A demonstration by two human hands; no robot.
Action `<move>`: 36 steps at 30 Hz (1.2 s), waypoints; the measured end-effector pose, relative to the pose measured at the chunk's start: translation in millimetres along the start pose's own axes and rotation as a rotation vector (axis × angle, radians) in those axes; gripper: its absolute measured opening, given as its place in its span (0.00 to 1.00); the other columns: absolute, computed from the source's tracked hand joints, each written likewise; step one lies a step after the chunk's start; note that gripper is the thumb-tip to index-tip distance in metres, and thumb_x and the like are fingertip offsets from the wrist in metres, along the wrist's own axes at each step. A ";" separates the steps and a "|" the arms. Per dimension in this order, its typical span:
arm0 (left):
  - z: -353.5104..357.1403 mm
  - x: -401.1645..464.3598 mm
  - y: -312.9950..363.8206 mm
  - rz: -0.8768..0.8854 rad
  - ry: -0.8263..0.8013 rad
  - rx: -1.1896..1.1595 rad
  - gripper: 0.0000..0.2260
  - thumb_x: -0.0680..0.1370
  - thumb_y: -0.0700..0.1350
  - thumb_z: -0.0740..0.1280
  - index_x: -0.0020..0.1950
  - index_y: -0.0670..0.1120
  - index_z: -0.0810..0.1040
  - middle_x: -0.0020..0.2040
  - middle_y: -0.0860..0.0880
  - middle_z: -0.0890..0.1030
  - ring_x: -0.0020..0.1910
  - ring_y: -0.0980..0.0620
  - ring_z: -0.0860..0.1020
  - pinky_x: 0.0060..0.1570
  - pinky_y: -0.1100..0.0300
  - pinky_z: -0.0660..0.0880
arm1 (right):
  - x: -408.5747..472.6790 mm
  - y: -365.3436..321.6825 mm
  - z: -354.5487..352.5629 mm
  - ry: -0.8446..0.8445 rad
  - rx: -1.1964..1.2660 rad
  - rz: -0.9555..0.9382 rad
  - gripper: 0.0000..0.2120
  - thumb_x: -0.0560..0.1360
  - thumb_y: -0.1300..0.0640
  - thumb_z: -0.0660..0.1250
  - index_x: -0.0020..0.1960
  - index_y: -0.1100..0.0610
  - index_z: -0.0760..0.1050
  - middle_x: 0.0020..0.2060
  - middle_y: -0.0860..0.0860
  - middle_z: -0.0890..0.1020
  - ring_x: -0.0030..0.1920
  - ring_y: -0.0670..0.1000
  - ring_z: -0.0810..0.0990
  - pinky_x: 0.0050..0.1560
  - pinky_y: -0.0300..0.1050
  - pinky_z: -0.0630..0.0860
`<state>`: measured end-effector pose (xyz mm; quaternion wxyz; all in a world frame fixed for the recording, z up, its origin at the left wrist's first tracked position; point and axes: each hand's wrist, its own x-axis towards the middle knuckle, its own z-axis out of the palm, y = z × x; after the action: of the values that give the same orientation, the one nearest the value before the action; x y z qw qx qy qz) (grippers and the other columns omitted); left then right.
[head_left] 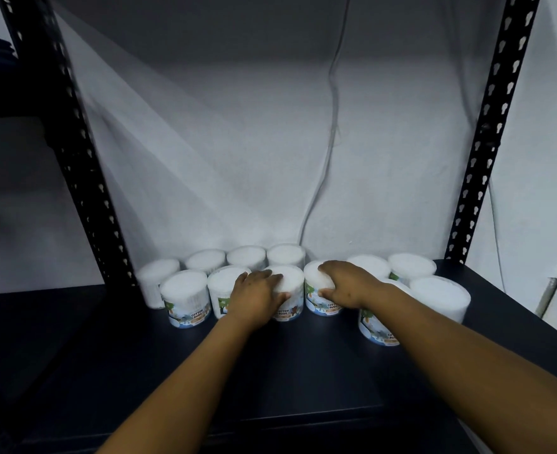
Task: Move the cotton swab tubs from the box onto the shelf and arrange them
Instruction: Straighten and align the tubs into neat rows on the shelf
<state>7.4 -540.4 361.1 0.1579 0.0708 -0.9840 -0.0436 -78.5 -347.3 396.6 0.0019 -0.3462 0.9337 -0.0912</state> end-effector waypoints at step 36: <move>-0.8 -10.5 -5.4 -0.031 0.099 -0.032 0.30 0.76 0.64 0.58 0.72 0.47 0.66 0.69 0.47 0.70 0.69 0.47 0.66 0.69 0.52 0.61 | 4.7 -8.9 -0.4 0.081 0.079 -0.029 0.29 0.75 0.40 0.62 0.71 0.55 0.65 0.67 0.53 0.72 0.65 0.55 0.71 0.64 0.49 0.69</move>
<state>18.2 -544.1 358.1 0.2067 0.0857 -0.9729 -0.0584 -76.3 -356.9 398.8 -0.0233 -0.3552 0.9236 -0.1421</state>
